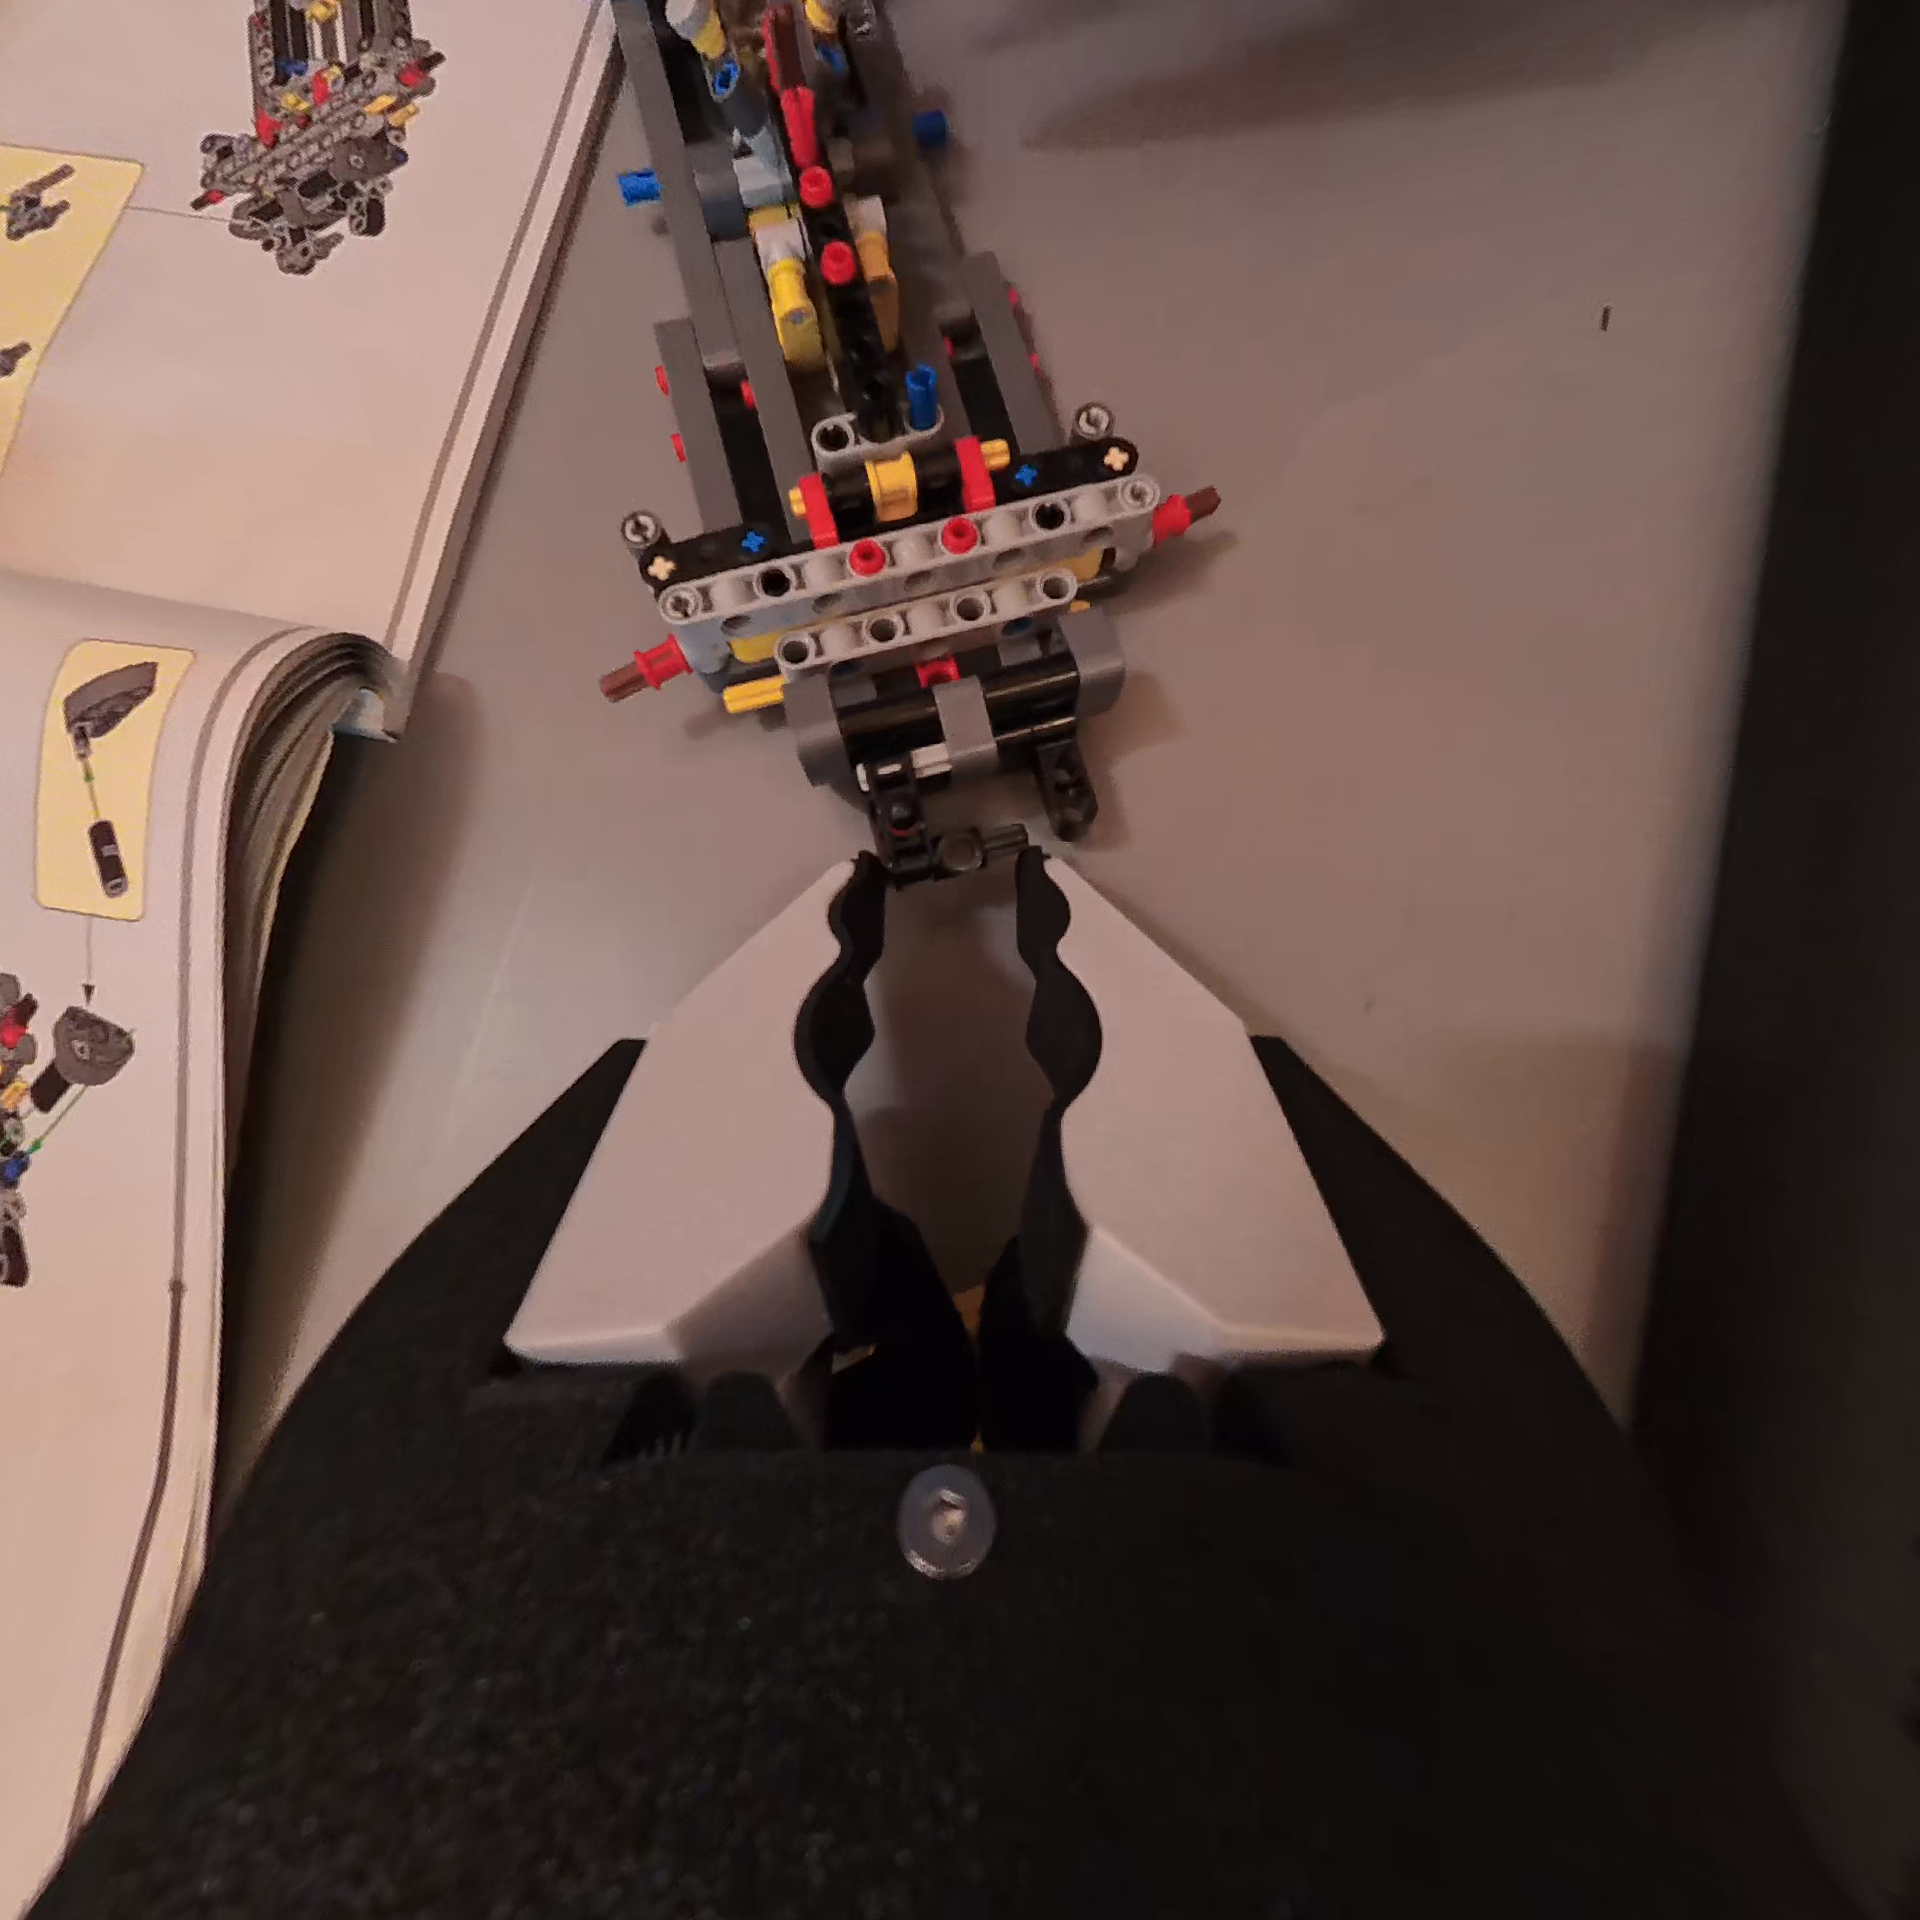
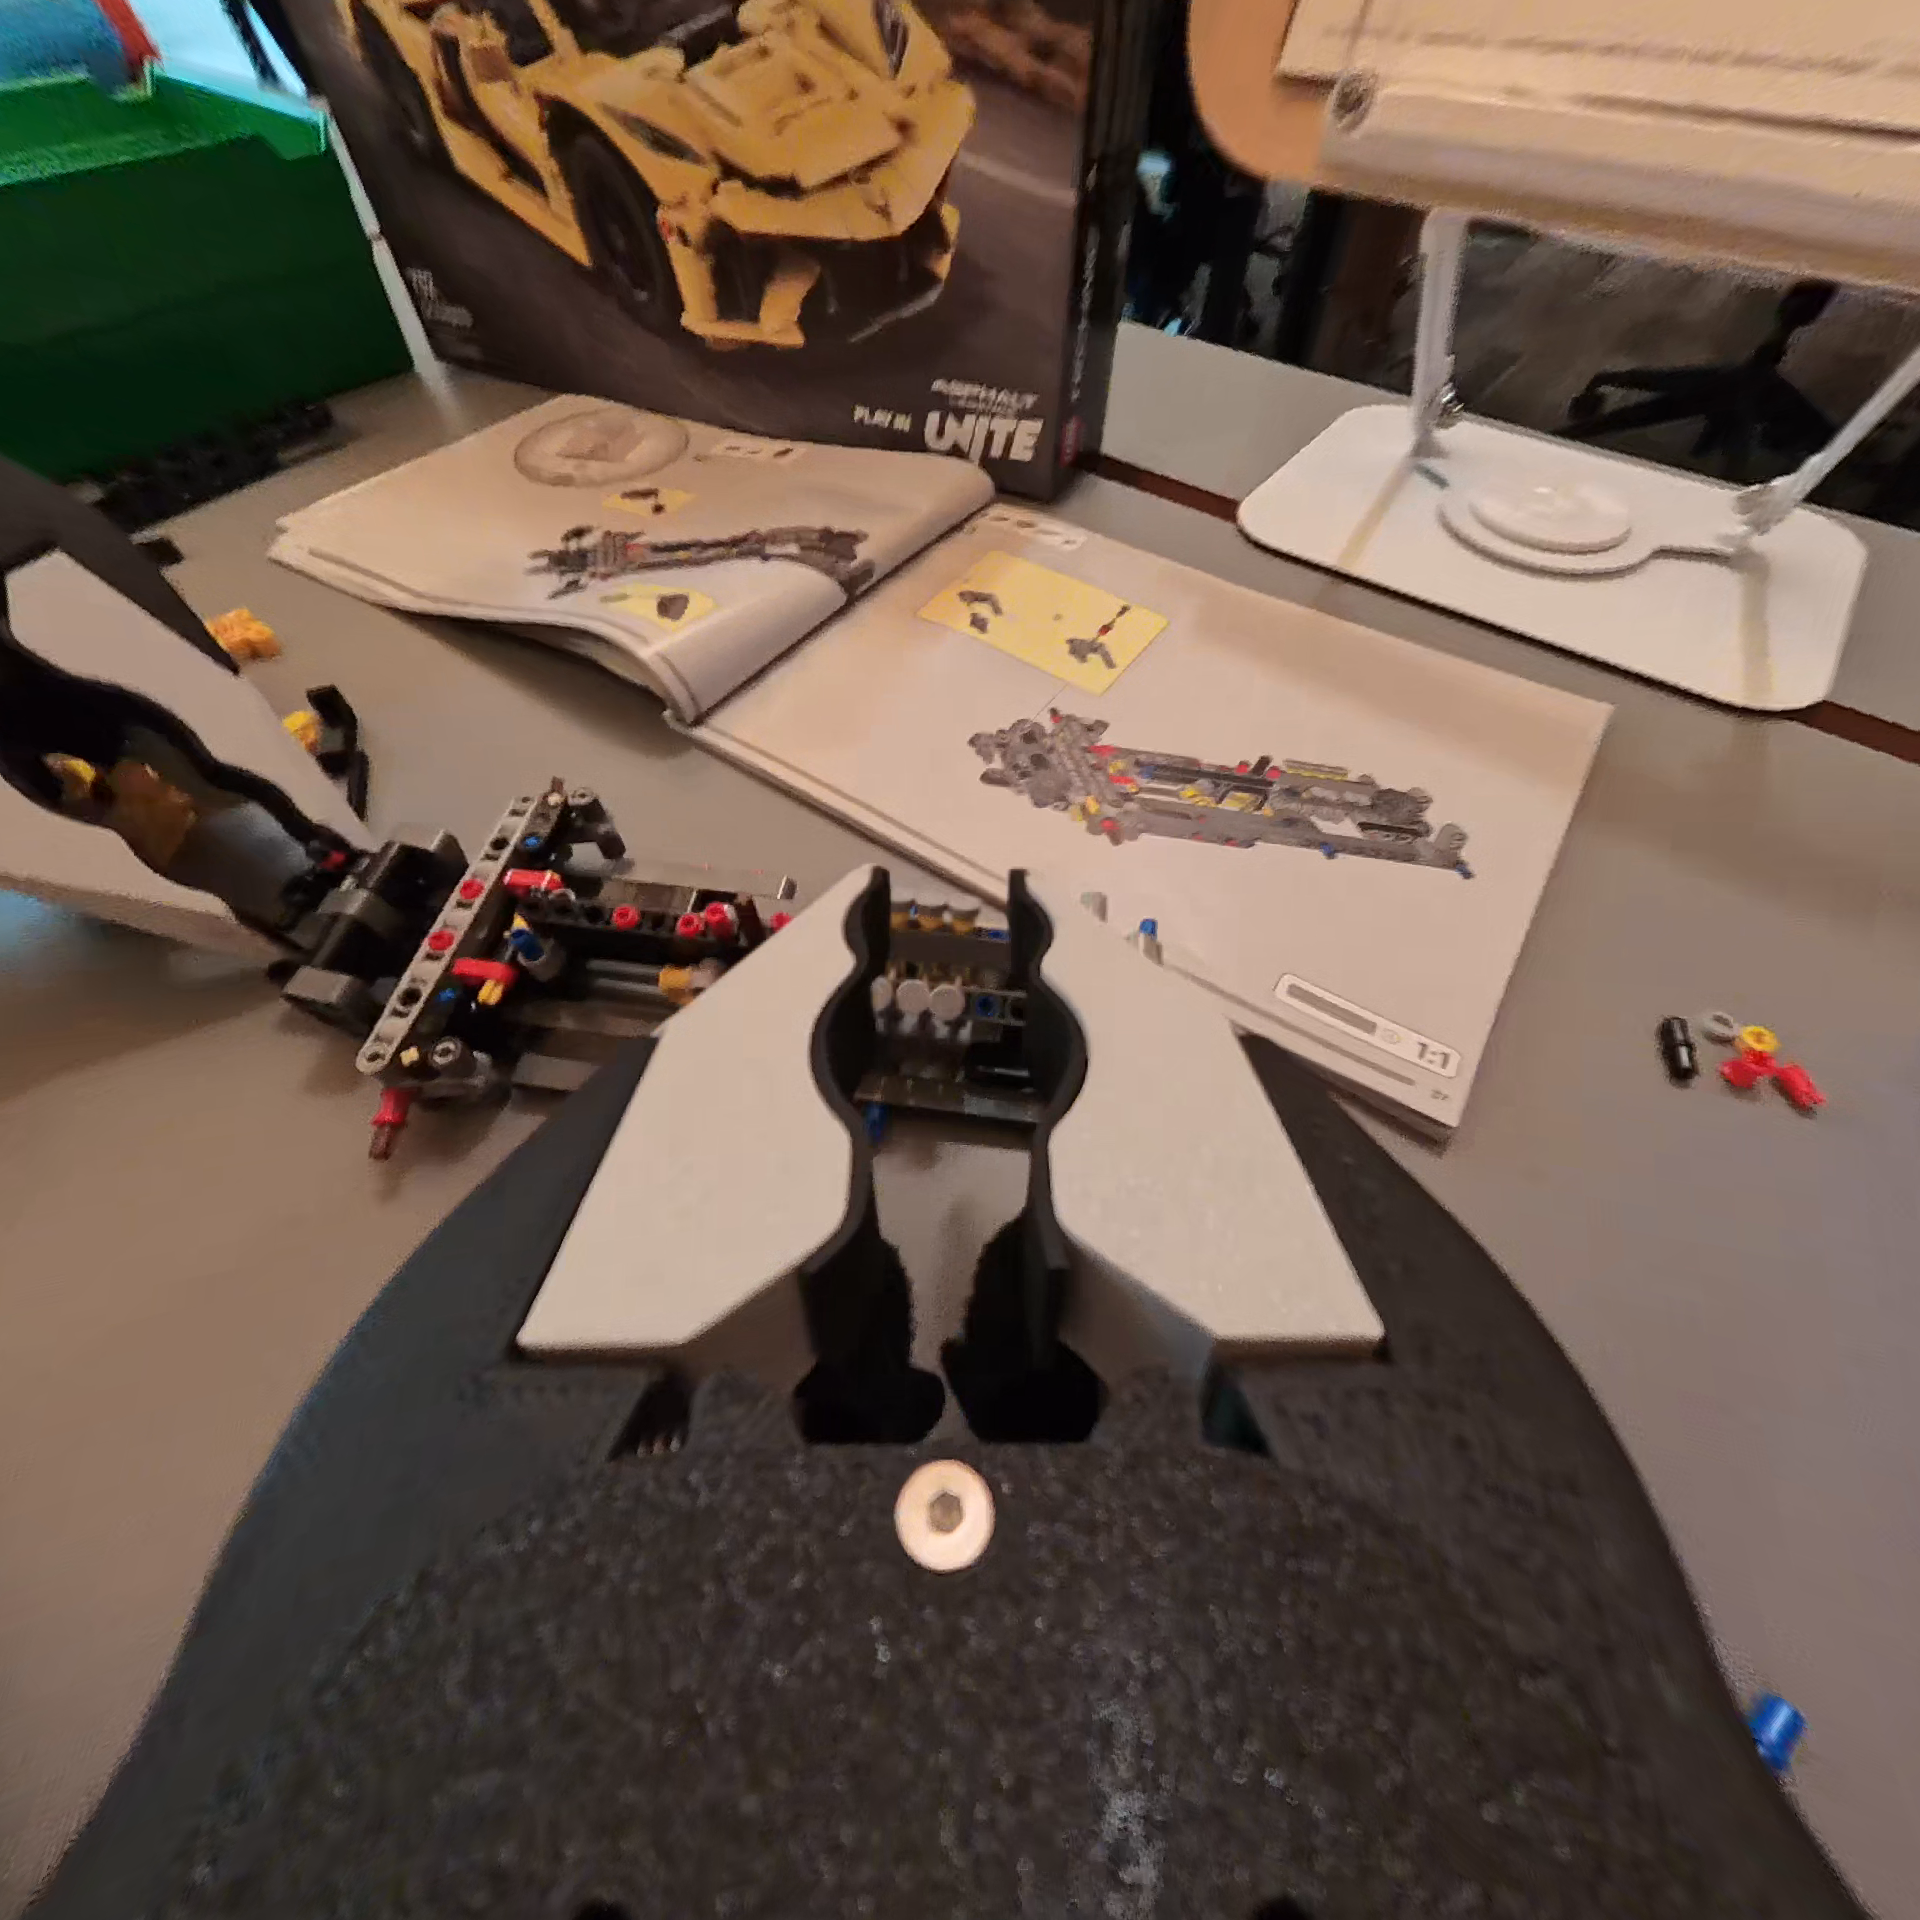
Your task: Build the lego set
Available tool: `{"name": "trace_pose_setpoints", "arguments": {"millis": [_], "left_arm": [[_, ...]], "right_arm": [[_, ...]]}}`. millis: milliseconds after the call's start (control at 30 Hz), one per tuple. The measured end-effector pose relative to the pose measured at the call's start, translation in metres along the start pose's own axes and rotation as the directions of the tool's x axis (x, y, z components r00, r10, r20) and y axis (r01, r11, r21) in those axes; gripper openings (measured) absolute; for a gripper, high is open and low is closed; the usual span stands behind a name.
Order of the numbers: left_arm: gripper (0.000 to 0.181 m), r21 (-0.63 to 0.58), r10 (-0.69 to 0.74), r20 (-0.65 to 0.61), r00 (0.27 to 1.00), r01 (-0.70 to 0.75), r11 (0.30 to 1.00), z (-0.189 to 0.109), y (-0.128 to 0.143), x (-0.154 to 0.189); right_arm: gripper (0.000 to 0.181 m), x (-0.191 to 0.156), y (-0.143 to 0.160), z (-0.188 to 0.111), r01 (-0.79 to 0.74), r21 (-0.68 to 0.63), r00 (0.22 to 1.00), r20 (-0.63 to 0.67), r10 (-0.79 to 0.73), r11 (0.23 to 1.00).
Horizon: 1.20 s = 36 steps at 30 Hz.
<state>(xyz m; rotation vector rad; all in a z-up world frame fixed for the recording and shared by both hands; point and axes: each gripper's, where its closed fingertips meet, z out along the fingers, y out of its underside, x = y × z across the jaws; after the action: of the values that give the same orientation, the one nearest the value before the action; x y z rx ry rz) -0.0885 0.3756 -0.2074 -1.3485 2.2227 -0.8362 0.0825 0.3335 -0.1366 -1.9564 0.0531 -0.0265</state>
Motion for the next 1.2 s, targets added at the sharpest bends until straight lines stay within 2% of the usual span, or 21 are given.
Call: {"name": "trace_pose_setpoints", "arguments": {"millis": [167,433,500,633,867,1200], "left_arm": [[0.024,0.011,-0.041,-0.031,0.999,0.041,0.999,0.000,-0.001,0.002],[0.033,0.078,-0.154,-0.062,0.986,0.159,0.984,-0.005,-0.013,-0.003],[0.038,0.073,-0.155,-0.048,0.987,0.159,0.985,-0.003,-0.013,-0.005],[0.035,0.069,-0.150,-0.004,0.989,0.150,0.986,0.000,-0.014,-0.009],[0.024,0.073,-0.123,-0.005,0.992,0.123,0.990,0.001,-0.018,-0.004],[0.022,0.068,-0.096,0.016,0.995,0.094,0.993,0.004,-0.021,-0.002]], "right_arm": [[0.022,-0.003,0.016,0.009,0.099,-0.072,0.995,0.013,-0.098,0.992],[0.020,-0.003,0.022,0.012,0.128,-0.099,0.991,-0.010,-0.130,0.987],[0.020,-0.004,0.021,0.013,0.116,-0.092,0.993,-0.004,-0.117,0.989],[0.019,-0.008,0.024,0.015,0.103,-0.103,0.995,0.018,-0.102,0.989],[0.019,-0.009,0.026,0.019,0.139,-0.118,0.990,0.020,-0.137,0.983],[0.019,-0.009,0.026,0.019,0.142,-0.111,0.990,0.024,-0.140,0.984]]}}
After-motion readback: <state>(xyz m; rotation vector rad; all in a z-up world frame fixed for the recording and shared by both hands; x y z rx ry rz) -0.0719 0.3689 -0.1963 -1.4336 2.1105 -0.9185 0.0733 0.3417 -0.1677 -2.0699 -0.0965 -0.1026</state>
